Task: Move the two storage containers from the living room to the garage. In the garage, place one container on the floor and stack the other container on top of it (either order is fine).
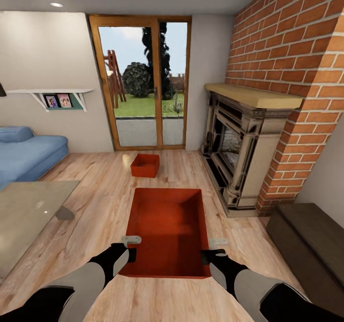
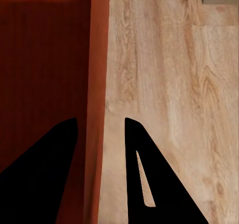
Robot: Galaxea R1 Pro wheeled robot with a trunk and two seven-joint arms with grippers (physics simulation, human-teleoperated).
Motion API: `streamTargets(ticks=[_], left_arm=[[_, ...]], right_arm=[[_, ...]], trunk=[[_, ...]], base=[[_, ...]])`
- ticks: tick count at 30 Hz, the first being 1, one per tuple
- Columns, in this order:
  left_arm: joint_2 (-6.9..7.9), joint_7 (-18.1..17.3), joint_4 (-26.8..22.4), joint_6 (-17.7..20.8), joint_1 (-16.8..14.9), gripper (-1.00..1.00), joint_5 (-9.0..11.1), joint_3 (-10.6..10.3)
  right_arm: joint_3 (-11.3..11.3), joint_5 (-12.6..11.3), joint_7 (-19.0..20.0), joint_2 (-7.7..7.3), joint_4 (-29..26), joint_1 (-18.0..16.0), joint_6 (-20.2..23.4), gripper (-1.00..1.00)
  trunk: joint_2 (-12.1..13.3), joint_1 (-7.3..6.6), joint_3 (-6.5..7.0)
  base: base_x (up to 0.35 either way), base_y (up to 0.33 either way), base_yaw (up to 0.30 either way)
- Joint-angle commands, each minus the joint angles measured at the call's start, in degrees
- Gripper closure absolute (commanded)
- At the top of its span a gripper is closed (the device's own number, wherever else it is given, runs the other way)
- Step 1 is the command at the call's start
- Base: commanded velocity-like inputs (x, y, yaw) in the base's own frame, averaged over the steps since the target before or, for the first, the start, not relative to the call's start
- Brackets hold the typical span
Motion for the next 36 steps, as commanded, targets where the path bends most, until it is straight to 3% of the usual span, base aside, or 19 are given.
streamTargets(ticks=[1, 36], left_arm=[[-0.02, 0.8, -0.3, 0.0, -0.1, 1.0, -2.0, 1.0], [-0.02, 0.8, -0.3, 0.0, -0.1, 1.0, -2.0, 1.0]], right_arm=[[1.2, -0.9, -0.1, 0.04, 0.0, 0.0, 0.3, 1.0], [1.2, -0.9, -0.1, 0.03, 0.0, 0.0, 0.3, 1.0]], trunk=[[-0.1, 0.03, -0.12], [-0.1, 0.03, -0.12]], base=[[0.0, 0.0, 0.284], [0.0, 0.0, 0.284]])
